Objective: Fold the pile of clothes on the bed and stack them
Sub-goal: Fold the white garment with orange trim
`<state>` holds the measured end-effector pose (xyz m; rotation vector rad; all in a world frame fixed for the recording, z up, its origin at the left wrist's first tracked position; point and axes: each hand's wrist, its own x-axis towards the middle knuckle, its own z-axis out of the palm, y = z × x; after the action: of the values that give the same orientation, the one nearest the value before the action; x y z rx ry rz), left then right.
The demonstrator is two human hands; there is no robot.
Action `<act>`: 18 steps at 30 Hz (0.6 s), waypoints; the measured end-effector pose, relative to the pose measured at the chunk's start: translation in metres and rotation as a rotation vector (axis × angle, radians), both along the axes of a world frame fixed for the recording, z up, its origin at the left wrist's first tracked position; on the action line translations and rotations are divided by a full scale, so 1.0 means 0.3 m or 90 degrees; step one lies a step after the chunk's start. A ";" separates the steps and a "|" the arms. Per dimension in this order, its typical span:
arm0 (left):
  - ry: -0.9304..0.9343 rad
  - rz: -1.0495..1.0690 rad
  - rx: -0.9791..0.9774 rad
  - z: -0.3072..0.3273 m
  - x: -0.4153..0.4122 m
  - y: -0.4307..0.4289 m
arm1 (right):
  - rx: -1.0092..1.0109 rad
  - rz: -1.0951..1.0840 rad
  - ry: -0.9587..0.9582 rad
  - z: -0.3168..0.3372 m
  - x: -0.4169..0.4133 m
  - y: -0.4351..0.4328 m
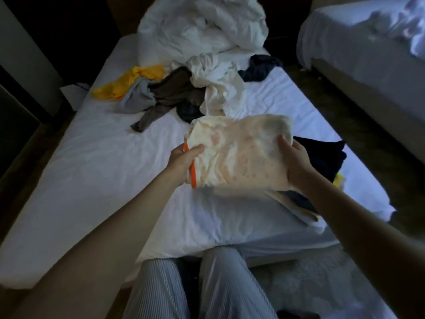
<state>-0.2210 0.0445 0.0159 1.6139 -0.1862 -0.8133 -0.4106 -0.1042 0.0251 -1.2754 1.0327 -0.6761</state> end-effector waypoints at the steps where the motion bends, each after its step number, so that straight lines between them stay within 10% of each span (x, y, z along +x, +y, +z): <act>1: -0.002 -0.019 -0.005 0.010 -0.012 -0.061 | -0.007 -0.018 0.019 0.012 -0.027 -0.050; 18: -0.247 -0.186 0.289 -0.197 -0.156 -0.648 | -0.030 -0.122 0.383 -0.226 -0.275 -0.435</act>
<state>-0.2679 -0.1498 -0.0431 2.2036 -0.5544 -0.7900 -0.4929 -0.2349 -0.0426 -1.4723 1.6535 -0.4637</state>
